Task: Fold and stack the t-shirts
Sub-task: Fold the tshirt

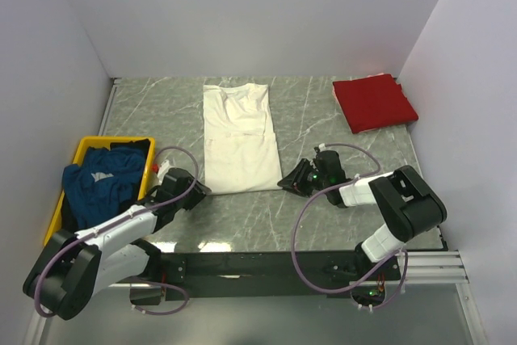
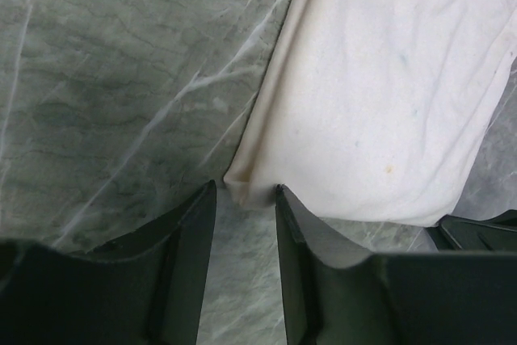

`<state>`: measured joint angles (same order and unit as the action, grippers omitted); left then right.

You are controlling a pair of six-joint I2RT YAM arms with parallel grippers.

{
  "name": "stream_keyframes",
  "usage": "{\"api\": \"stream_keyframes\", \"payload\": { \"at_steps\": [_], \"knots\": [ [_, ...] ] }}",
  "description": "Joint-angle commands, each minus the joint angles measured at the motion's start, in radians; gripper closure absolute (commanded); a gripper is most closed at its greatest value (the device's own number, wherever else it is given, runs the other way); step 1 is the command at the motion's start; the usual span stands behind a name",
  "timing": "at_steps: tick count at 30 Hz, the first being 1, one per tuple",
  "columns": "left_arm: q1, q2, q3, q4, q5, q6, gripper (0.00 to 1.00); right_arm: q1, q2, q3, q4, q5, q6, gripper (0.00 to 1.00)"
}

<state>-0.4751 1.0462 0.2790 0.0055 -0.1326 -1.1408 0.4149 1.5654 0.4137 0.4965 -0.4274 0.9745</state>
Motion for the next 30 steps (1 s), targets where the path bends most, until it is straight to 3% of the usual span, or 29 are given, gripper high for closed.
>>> {"api": "stream_keyframes", "payload": {
  "at_steps": [1,4,6,8,13,21,30],
  "knots": [
    [-0.003,0.034,-0.020,0.031,-0.024,-0.002,0.59,0.009,0.039,-0.012,0.030,0.030,0.001,0.66],
    [-0.003,0.070,-0.017,0.054,-0.018,0.000,0.69,0.009,0.050,-0.007,0.040,0.021,0.000,0.73],
    [-0.003,0.109,-0.003,0.071,-0.012,0.001,0.89,0.009,0.051,-0.007,0.047,0.007,-0.002,0.79],
    [-0.003,0.118,0.009,0.068,-0.002,0.012,0.98,0.009,0.041,-0.004,0.040,0.001,-0.007,0.84],
    [-0.003,0.063,0.028,0.005,0.017,0.022,0.99,0.007,-0.045,-0.009,-0.051,0.016,-0.066,1.00],
    [-0.033,-0.193,0.032,-0.205,0.041,0.049,0.99,0.009,-0.243,-0.087,-0.173,-0.010,-0.123,1.00],
    [-0.137,-0.485,0.009,-0.364,0.073,0.015,0.99,0.039,-0.626,-0.182,-0.422,0.010,-0.172,1.00]
  ]
}}
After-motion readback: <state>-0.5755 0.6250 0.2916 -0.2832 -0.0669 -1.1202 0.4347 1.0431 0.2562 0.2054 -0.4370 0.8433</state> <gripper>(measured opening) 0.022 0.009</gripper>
